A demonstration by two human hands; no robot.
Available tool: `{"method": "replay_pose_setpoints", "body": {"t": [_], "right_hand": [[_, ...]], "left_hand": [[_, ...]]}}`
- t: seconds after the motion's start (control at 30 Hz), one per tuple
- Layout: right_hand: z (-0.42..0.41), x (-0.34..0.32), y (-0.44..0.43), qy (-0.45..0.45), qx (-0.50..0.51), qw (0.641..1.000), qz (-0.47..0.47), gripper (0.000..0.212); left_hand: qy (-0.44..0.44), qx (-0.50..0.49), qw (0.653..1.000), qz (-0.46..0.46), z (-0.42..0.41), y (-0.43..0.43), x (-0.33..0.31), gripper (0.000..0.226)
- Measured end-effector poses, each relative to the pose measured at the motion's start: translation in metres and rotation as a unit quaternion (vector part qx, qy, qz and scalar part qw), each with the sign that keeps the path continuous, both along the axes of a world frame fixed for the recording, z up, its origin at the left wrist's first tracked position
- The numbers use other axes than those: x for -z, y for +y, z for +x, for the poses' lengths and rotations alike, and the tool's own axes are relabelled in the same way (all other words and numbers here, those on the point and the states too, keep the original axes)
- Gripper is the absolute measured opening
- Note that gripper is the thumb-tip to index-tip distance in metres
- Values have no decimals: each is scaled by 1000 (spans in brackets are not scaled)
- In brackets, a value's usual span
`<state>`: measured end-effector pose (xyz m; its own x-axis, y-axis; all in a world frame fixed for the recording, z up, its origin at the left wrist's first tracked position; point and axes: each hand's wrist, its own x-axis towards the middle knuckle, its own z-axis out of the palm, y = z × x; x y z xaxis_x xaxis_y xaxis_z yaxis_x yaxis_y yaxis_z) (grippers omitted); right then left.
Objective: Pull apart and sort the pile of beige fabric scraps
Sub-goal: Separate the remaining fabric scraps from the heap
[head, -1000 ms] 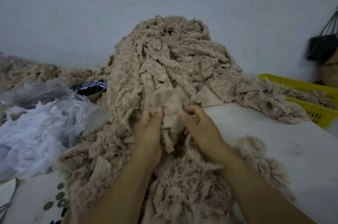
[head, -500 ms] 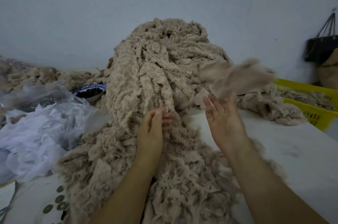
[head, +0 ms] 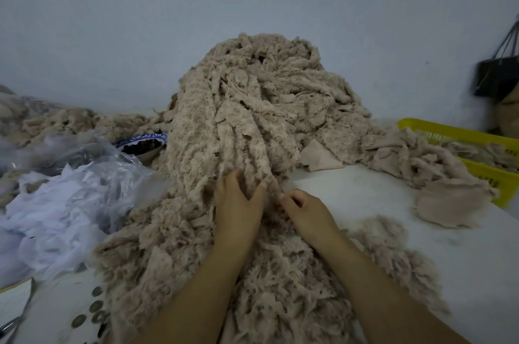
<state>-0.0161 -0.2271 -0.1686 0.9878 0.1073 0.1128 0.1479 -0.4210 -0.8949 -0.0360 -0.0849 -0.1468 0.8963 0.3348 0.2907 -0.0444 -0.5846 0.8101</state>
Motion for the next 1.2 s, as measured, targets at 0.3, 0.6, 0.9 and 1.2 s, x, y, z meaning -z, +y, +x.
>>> {"method": "replay_pose_setpoints", "body": {"t": [0.3,0.6,0.9,1.2], "right_hand": [[-6,-4,1,0,26,997,75,18],[-4,-17,-8,104,-3,949,296,19],[0,-23,-16,73,86,897,428,20],[-4,-26,-10,47,39,910,410,31]], "left_hand": [[-8,15,983,185,24,2,-16,14],[-29,352,929,109,-25,-32,8,11],[-13,141,957,-254,-25,-11,2,27],[27,160,765,-624,-26,-2,-9,39]]}}
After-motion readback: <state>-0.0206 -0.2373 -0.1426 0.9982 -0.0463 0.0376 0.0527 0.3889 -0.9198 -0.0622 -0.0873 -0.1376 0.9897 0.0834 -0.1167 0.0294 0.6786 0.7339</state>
